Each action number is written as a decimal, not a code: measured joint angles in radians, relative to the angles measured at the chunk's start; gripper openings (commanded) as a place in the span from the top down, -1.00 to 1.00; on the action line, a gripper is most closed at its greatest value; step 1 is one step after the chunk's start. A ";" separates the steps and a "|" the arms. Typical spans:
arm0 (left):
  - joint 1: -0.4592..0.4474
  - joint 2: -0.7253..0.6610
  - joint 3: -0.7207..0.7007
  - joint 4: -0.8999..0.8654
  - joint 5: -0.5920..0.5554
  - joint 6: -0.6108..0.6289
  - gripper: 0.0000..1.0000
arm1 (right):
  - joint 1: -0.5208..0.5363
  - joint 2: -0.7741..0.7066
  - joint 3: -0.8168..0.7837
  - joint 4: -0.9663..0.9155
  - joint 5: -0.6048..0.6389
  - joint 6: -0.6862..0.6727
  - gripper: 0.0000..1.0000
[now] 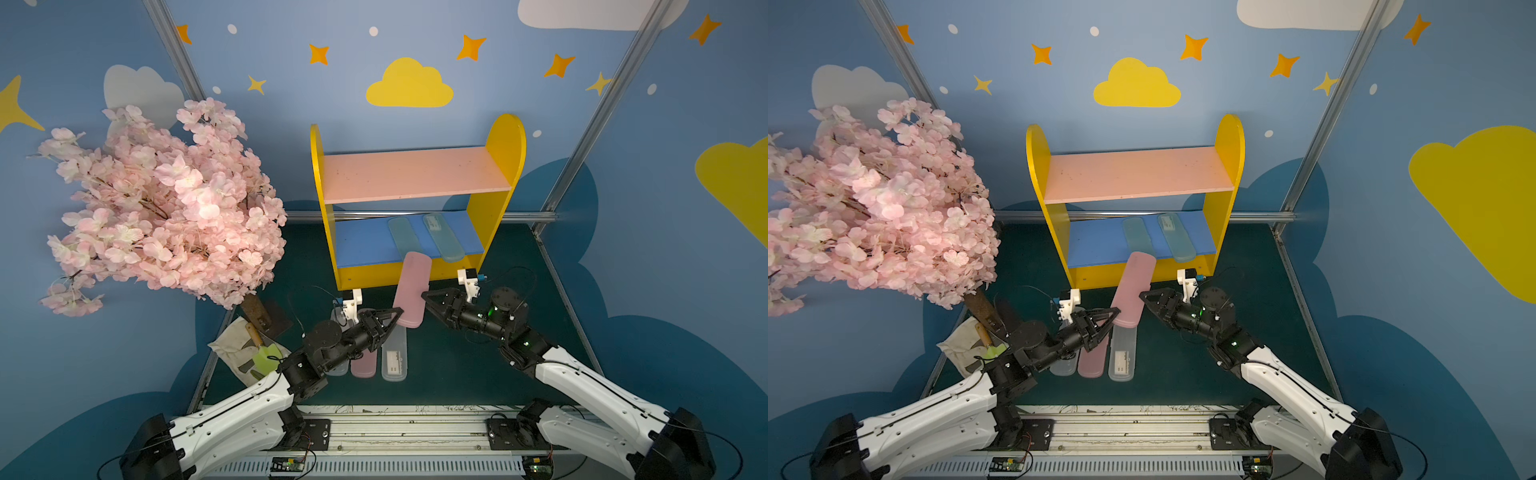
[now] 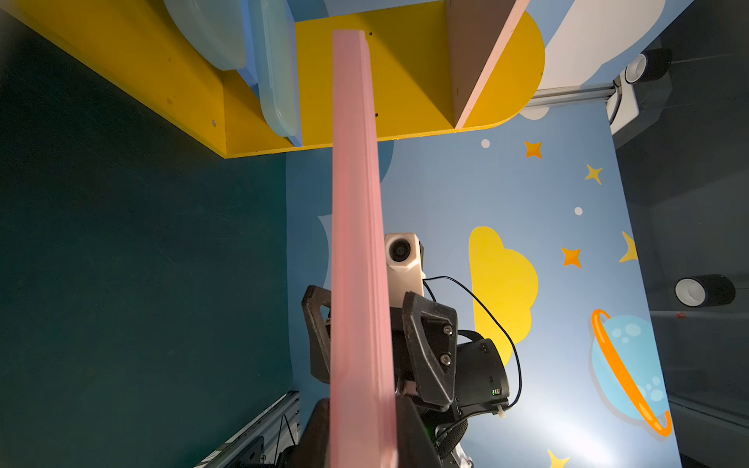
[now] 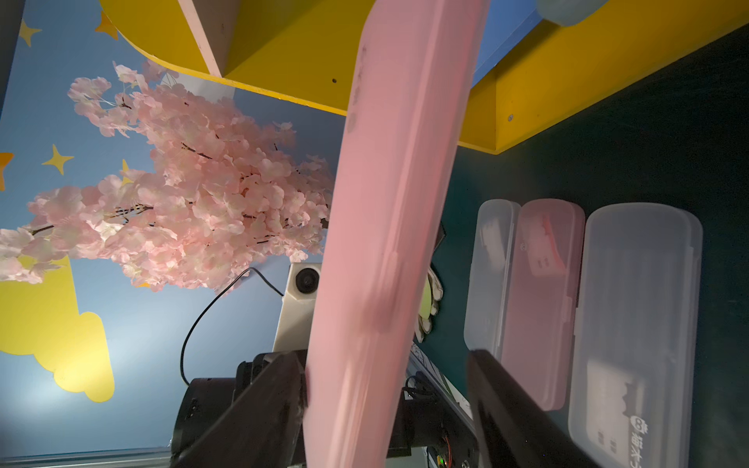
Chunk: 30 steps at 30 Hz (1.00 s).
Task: Remove the pencil cases from the shelf
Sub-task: Pick up the pencil case from the shelf.
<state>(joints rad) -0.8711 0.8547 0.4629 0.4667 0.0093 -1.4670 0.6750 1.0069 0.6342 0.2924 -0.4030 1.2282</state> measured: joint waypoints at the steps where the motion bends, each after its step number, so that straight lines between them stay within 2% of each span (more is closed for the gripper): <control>1: -0.003 0.000 0.000 0.002 -0.002 0.000 0.94 | 0.000 0.006 0.002 0.006 -0.002 0.006 -0.21; 18: -0.016 0.025 0.016 0.029 -0.005 0.003 0.90 | -0.011 0.078 0.034 0.101 -0.018 0.080 0.39; 22: -0.016 0.032 0.024 0.027 -0.006 0.003 0.55 | -0.014 0.078 0.034 0.122 -0.019 0.102 0.53; 24: -0.016 0.034 0.031 0.023 -0.007 0.004 0.28 | -0.015 0.078 0.034 0.134 -0.019 0.105 0.59; 26: -0.018 0.034 0.034 0.000 -0.007 0.011 0.09 | -0.015 0.077 0.034 0.142 -0.020 0.103 0.66; 30: -0.021 0.014 0.049 -0.071 -0.027 0.039 -0.47 | -0.016 0.075 0.009 0.139 -0.021 0.096 0.70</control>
<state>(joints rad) -0.8921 0.8692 0.5121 0.3954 -0.0174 -1.4281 0.6586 1.0817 0.6430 0.4316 -0.4240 1.3239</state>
